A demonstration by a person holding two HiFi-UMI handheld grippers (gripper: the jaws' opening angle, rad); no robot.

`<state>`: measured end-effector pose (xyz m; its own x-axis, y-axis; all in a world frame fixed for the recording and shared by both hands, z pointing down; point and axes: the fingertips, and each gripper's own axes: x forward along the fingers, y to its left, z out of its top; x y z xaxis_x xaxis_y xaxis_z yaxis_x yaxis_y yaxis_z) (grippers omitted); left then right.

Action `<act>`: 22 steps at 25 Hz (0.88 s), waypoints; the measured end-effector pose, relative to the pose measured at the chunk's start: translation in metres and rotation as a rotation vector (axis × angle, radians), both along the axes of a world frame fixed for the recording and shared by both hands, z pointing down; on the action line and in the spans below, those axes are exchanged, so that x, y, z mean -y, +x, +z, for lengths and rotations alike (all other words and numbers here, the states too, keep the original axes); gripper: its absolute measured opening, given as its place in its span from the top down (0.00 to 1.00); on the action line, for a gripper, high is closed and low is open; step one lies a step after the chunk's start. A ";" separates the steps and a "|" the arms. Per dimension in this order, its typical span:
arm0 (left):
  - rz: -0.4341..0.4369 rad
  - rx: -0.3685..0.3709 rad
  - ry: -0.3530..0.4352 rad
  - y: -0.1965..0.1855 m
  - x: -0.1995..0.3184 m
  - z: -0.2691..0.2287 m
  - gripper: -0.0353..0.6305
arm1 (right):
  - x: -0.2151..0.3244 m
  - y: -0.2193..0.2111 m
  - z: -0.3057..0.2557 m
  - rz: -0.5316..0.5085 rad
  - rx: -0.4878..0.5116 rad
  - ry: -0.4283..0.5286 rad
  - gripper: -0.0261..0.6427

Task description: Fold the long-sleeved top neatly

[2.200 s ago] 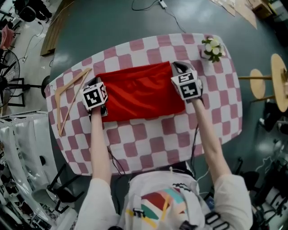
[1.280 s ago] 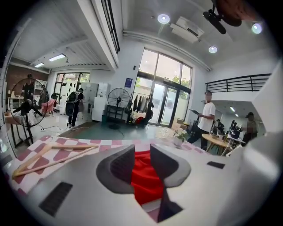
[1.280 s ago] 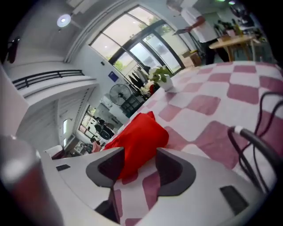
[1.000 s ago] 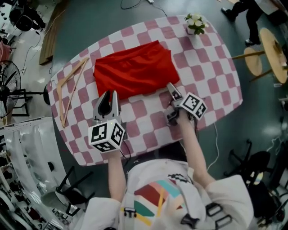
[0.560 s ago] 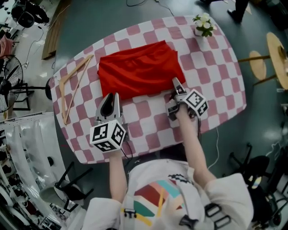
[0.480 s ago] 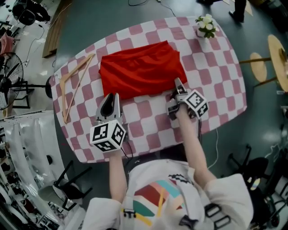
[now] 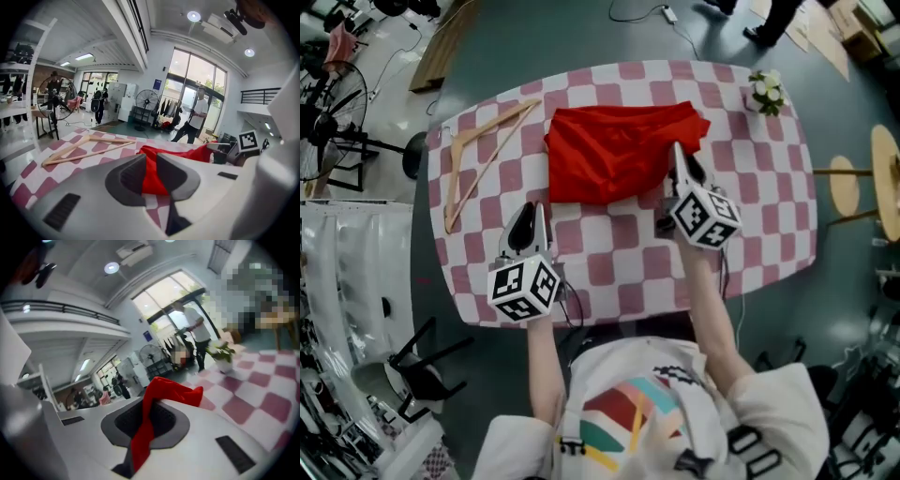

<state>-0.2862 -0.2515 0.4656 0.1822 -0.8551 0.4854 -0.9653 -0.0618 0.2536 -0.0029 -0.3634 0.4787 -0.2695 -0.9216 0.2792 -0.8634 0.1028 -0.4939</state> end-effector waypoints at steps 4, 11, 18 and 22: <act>-0.083 -0.007 0.001 -0.031 -0.022 0.000 0.85 | 0.008 -0.101 -0.044 -0.340 -0.359 0.176 0.92; -0.223 -0.006 -0.035 -0.080 -0.066 0.018 0.85 | -0.082 -0.250 0.050 -1.063 -0.986 0.261 0.92; -0.287 0.007 -0.071 -0.103 -0.095 0.031 0.85 | -0.133 -0.275 0.123 -1.215 -1.259 0.302 0.92; -0.277 0.024 -0.053 -0.103 -0.084 0.025 0.85 | -0.136 -0.278 0.116 -1.210 -1.202 0.304 0.92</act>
